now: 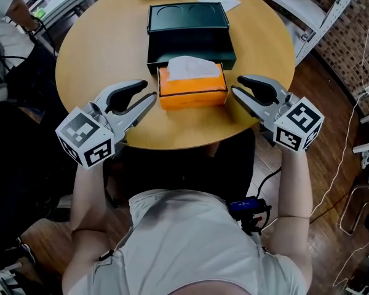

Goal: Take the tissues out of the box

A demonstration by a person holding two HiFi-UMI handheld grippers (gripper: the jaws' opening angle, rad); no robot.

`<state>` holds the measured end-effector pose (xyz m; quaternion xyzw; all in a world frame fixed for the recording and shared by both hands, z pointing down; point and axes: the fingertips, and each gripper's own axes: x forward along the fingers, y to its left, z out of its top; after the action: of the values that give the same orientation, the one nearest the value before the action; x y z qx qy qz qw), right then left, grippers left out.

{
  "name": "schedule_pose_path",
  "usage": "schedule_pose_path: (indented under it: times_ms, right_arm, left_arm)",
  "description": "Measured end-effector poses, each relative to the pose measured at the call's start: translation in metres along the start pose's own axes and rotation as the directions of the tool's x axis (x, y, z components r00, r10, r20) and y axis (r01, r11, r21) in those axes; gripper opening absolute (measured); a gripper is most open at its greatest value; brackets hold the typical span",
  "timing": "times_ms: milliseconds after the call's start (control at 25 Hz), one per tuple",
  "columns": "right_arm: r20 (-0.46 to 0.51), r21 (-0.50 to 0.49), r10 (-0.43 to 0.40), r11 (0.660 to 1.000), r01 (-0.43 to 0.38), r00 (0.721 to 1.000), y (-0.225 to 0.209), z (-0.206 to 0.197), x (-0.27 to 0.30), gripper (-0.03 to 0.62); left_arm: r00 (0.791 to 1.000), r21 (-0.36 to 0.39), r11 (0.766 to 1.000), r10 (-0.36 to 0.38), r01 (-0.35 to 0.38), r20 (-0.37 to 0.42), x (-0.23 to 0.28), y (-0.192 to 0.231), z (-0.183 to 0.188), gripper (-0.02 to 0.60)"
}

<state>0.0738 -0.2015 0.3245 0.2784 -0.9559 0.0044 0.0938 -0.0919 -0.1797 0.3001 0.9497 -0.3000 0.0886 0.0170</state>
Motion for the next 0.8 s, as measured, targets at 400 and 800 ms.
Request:
schedule_pose_path:
  times_ms: [400, 800]
  right_arm:
    - [0.175, 0.148, -0.172, 0.978, 0.147, 0.969, -0.106, 0.002, 0.013, 0.002]
    - [0.087, 0.109, 0.027, 0.993, -0.036, 0.996, -0.075, -0.007, 0.051, 0.002]
  left_arm:
    - [0.958, -0.102, 0.983, 0.175, -0.155, 0.227, 0.004, 0.090, 0.002, 0.000]
    - [0.978, -0.075, 0.986, 0.161, -0.152, 0.131, 0.029, 0.083, -0.017, 0.000]
